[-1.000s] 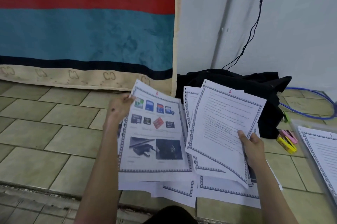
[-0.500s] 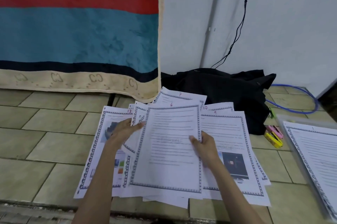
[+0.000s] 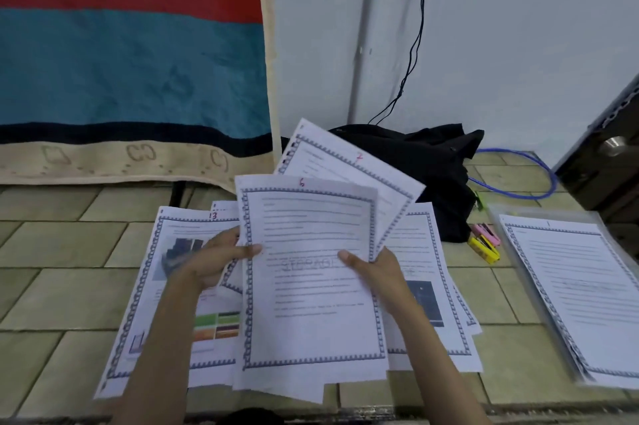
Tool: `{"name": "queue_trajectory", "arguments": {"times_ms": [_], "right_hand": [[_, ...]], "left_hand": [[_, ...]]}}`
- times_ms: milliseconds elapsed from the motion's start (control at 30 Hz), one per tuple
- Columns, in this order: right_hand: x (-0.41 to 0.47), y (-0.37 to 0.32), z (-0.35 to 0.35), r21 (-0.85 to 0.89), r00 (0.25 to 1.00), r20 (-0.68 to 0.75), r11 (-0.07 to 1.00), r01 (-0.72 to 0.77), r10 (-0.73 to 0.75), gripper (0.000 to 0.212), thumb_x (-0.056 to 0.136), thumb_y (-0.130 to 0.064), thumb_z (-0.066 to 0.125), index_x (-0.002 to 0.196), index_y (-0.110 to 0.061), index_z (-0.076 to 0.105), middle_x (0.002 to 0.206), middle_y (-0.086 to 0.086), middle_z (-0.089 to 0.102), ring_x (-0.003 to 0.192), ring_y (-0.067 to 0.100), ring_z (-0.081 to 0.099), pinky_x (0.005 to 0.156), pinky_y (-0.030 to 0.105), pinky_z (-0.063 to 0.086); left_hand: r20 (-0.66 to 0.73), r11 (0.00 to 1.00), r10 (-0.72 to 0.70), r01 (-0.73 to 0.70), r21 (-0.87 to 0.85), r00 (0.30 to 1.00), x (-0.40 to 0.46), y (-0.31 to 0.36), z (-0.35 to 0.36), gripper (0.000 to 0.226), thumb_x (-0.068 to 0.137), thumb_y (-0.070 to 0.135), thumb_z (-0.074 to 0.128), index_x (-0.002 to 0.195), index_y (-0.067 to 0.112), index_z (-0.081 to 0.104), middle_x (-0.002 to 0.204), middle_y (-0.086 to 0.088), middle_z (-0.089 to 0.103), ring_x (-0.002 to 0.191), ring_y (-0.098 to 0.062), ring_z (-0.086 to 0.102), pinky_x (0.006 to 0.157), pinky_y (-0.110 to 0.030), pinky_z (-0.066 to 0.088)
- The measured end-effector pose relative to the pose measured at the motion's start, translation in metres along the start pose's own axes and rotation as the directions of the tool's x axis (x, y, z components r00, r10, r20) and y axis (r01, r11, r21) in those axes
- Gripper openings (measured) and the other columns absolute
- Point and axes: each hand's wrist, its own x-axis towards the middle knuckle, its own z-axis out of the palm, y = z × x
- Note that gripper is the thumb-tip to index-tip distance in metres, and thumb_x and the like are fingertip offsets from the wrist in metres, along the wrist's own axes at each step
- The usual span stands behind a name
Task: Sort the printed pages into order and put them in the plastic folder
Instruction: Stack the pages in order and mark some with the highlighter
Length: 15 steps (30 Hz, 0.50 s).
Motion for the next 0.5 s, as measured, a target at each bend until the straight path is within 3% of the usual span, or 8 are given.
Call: {"name": "queue_trajectory", "arguments": {"times_ms": [33,100,167,233,333,400,467,500], "right_hand": [[0.000,0.000,-0.010,-0.011,0.999,-0.031,1.000,-0.012,0.012,0.043,0.070,-0.034,0.082,0.100,-0.008,0.067,0.091,0.003,0.075,0.085,0.023,0.071,0.071,0.033,0.060],[-0.002,0.001,-0.035,-0.004,0.995,-0.097,1.000,0.000,-0.001,0.040,0.074,-0.031,0.079,0.108,-0.014,0.067,0.101,0.002,0.073,0.094,0.020,0.069,0.085,0.039,0.057],[-0.005,0.005,-0.065,0.015,0.987,-0.156,0.999,0.029,-0.027,0.021,0.079,-0.023,0.075,0.099,-0.018,0.070,0.098,0.001,0.074,0.092,0.019,0.070,0.083,0.042,0.056],[-0.008,0.011,-0.093,0.001,0.967,-0.251,0.998,0.055,-0.053,0.012,0.081,-0.018,0.072,0.094,-0.017,0.071,0.096,0.003,0.073,0.090,0.022,0.070,0.079,0.042,0.057],[-0.015,0.023,-0.127,-0.036,0.925,-0.376,0.999,0.036,-0.047,0.017,0.086,-0.019,0.067,0.102,-0.013,0.068,0.100,0.010,0.070,0.091,0.026,0.067,0.081,0.041,0.053],[-0.020,0.029,-0.141,-0.035,0.912,-0.410,0.999,0.005,-0.018,0.019,0.090,-0.023,0.062,0.100,-0.009,0.066,0.094,0.014,0.068,0.087,0.027,0.065,0.079,0.041,0.051],[-0.023,0.035,-0.147,-0.014,0.914,-0.406,0.999,-0.034,0.025,0.020,0.093,-0.023,0.057,0.092,-0.004,0.063,0.080,0.013,0.063,0.073,0.024,0.060,0.067,0.035,0.050],[-0.022,0.040,-0.147,0.002,0.917,-0.397,0.999,-0.052,0.048,0.020,0.093,-0.022,0.056,0.087,-0.003,0.060,0.073,0.011,0.058,0.066,0.021,0.056,0.059,0.030,0.048]], "left_hand": [[0.031,1.000,0.001,-0.001,0.015,1.000,0.007,0.003,0.009,0.092,0.032,0.045,0.093,0.113,0.016,0.061,0.110,0.001,0.071,0.103,-0.019,0.067,0.079,-0.030,0.056],[0.121,0.999,-0.013,0.018,-0.040,0.993,0.020,0.007,0.032,0.085,0.036,0.041,0.093,0.111,0.015,0.063,0.109,-0.001,0.071,0.102,-0.021,0.067,0.078,-0.032,0.056],[0.168,0.999,-0.034,0.040,-0.033,0.985,0.030,0.010,0.063,0.068,0.056,0.030,0.089,0.115,0.012,0.061,0.110,-0.002,0.071,0.099,-0.018,0.068,0.080,-0.032,0.057],[0.178,0.997,-0.057,0.065,-0.039,0.982,0.040,0.012,0.093,0.041,0.082,0.018,0.069,0.121,0.011,0.058,0.120,-0.008,0.066,0.103,-0.020,0.066,0.088,-0.036,0.054],[0.215,0.989,-0.095,0.117,-0.094,0.972,0.054,0.010,0.124,0.036,0.095,0.030,0.050,0.124,0.011,0.058,0.116,-0.006,0.066,0.102,-0.020,0.065,0.087,-0.031,0.053],[0.015,0.991,-0.095,0.094,0.091,0.995,0.059,0.010,0.133,0.038,0.098,0.030,0.045,0.130,0.012,0.054,0.116,-0.003,0.063,0.105,-0.019,0.061,0.092,-0.030,0.049],[-0.292,0.879,0.027,0.116,0.463,0.956,0.067,0.004,0.129,0.037,0.099,0.022,0.042,0.134,0.012,0.049,0.131,-0.006,0.053,0.119,-0.021,0.052,0.102,-0.029,0.040],[-0.357,0.833,0.075,0.138,0.536,0.931,0.070,0.002,0.127,0.037,0.098,0.017,0.043,0.134,0.011,0.047,0.138,-0.007,0.048,0.123,-0.023,0.048,0.103,-0.028,0.037]]}}
